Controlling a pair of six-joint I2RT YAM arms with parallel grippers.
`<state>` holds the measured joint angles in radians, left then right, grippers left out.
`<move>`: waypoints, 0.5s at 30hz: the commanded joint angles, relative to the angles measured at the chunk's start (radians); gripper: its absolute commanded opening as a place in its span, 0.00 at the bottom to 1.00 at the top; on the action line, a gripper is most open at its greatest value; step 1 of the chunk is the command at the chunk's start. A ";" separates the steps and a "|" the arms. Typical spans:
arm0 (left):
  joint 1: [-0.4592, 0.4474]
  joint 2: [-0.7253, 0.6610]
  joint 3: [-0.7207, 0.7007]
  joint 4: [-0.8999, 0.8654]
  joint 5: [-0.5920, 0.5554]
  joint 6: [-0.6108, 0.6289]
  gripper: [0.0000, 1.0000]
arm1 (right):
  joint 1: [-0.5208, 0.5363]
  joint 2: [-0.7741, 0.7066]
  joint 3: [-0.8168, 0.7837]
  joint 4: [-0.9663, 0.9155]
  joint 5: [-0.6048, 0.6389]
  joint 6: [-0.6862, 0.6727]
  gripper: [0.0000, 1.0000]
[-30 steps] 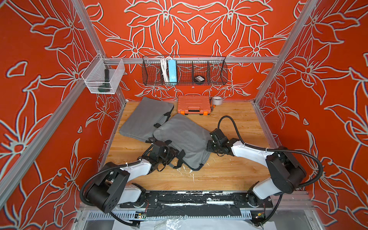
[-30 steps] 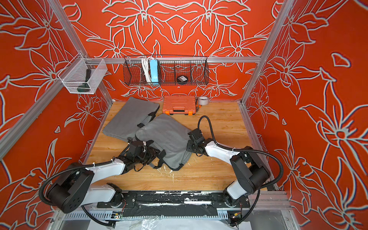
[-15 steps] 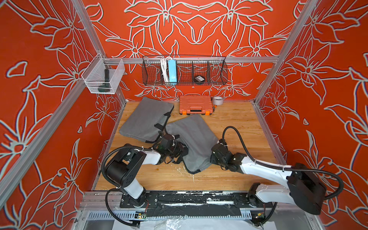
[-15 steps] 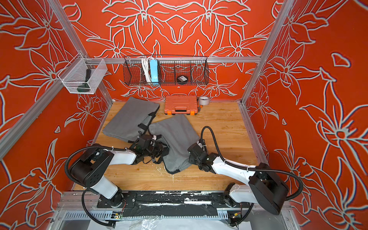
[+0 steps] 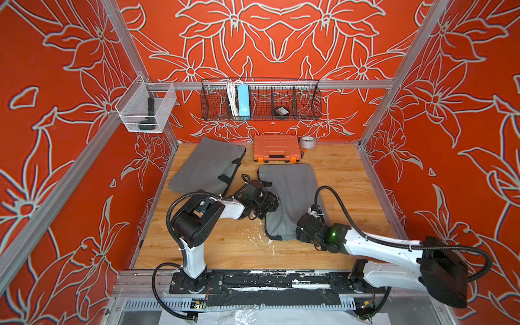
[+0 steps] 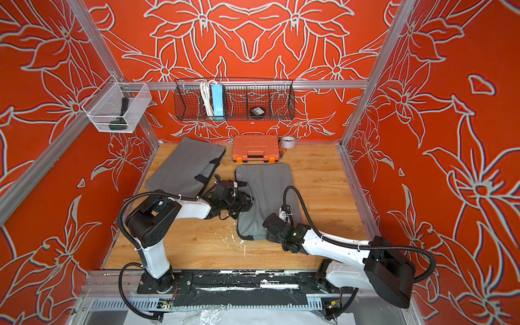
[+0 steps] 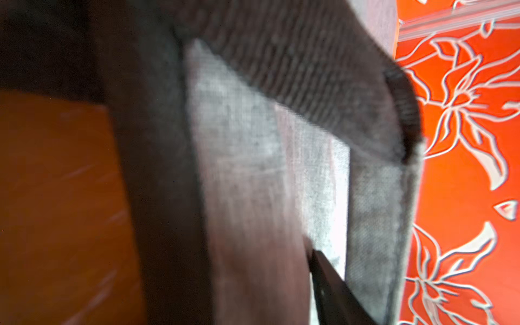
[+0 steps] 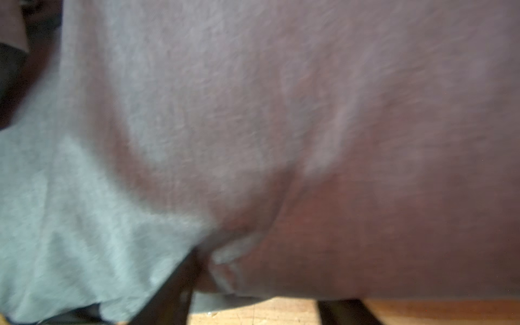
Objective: Put the mouse into the laptop bag
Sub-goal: Adjust the zippered laptop bag at the center of the board.
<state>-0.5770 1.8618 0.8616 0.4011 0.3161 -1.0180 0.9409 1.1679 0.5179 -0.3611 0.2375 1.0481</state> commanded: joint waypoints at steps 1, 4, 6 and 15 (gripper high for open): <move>-0.035 -0.014 -0.017 -0.178 -0.074 0.026 0.61 | -0.032 -0.040 0.042 -0.066 -0.047 -0.030 0.95; -0.033 -0.120 -0.038 -0.238 -0.173 0.036 0.72 | -0.097 -0.143 0.073 -0.169 -0.053 -0.038 0.99; -0.024 -0.210 -0.061 -0.265 -0.217 0.043 0.74 | -0.139 -0.237 0.094 -0.235 -0.042 -0.046 0.99; 0.006 -0.732 -0.199 -0.355 -0.694 0.125 0.78 | -0.217 -0.501 0.193 -0.216 0.270 -0.331 0.99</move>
<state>-0.5827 1.2396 0.7033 0.0841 -0.1196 -0.9596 0.7280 0.7086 0.7174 -0.6128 0.3431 0.9047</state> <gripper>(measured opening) 0.774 0.989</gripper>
